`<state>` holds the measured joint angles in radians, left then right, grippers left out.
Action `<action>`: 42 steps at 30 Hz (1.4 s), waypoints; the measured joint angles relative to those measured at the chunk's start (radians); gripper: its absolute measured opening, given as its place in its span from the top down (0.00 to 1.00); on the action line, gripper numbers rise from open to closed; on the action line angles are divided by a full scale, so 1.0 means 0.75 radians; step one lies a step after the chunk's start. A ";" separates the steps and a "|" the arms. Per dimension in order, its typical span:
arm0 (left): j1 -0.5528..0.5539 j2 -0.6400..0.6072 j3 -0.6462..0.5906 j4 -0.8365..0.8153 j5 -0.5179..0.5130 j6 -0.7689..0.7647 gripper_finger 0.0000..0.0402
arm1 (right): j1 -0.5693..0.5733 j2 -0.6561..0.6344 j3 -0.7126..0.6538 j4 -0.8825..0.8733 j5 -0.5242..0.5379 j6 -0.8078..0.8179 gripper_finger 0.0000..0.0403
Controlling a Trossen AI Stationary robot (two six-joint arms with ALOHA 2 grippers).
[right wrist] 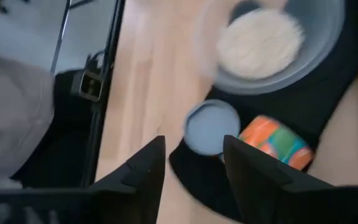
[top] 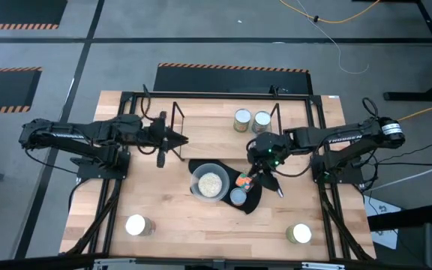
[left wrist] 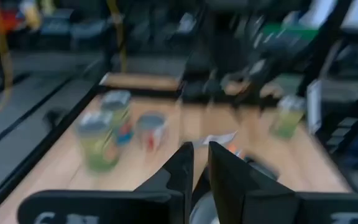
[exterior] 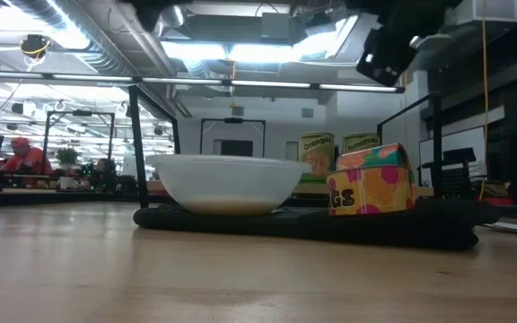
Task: Pick and place cans onto a shelf
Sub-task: Put the small canned oranges on the shelf
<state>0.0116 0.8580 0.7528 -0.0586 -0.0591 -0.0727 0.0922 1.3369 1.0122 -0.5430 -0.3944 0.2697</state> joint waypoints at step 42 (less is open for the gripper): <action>-0.089 1.342 0.687 0.000 0.271 -0.218 0.69 | 0.375 0.002 -0.450 0.343 0.490 0.262 0.60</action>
<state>-0.0551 1.8645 1.2678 -0.0589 0.1440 -0.2363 0.3737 1.3380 0.6751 -0.2858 -0.0272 0.4660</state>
